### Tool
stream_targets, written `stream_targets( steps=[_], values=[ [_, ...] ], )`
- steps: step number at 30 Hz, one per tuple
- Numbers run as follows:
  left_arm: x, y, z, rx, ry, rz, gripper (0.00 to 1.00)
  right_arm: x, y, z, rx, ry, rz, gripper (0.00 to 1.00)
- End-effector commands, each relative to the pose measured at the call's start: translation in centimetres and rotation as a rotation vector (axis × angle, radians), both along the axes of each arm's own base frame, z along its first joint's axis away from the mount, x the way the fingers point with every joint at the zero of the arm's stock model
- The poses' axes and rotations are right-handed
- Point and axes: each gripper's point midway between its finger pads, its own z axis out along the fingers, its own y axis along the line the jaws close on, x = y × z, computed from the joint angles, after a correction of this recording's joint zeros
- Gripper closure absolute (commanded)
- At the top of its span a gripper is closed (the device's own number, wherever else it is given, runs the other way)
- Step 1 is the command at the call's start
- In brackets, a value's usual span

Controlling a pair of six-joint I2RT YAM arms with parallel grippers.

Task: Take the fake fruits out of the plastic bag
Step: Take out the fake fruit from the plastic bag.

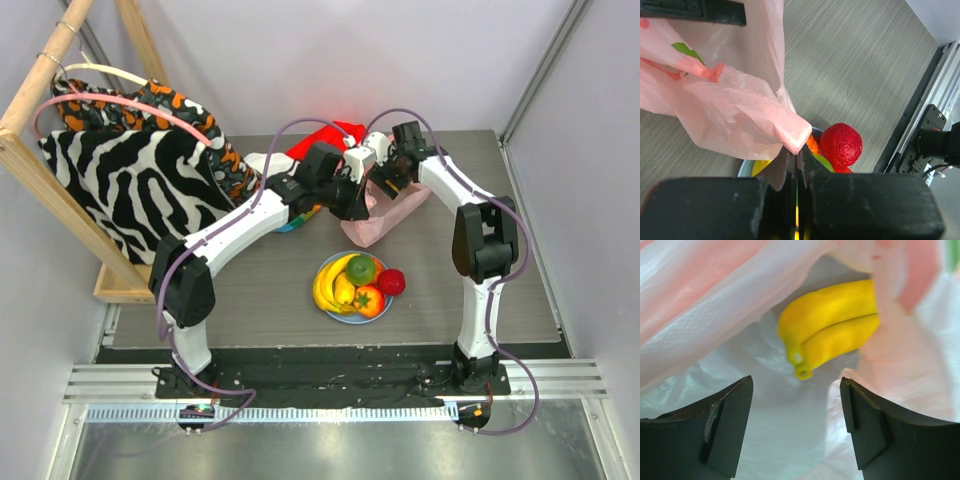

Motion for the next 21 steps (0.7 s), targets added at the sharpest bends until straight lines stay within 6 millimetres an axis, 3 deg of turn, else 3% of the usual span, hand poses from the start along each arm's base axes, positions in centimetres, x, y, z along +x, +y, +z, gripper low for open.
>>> stream_targets(
  steps=[1,7,8,11,18,21],
  values=[
    [0.9,-0.3,1.5,-0.017,-0.05,-0.001,1.0,2.5,0.1,2.8,-0.015,-0.114,0.026,0.22],
    [1.0,-0.3,1.6,-0.016,-0.053,0.001,1.0,2.7,1.5,1.1,0.016,-0.075,0.088,0.23],
    [1.0,-0.3,1.6,-0.016,-0.056,0.001,1.0,3.0,1.6,1.6,0.022,-0.08,0.092,0.25],
    [1.2,-0.2,1.7,-0.01,-0.068,0.004,1.0,3.0,1.7,0.7,0.022,-0.049,0.099,0.3],
    [1.2,-0.1,1.4,-0.002,-0.067,0.004,1.0,3.3,1.8,0.0,0.005,-0.043,0.11,0.46],
    [1.5,0.0,1.5,0.004,-0.079,0.008,1.0,3.3,1.8,-0.3,-0.002,-0.04,0.123,0.63]
  ],
)
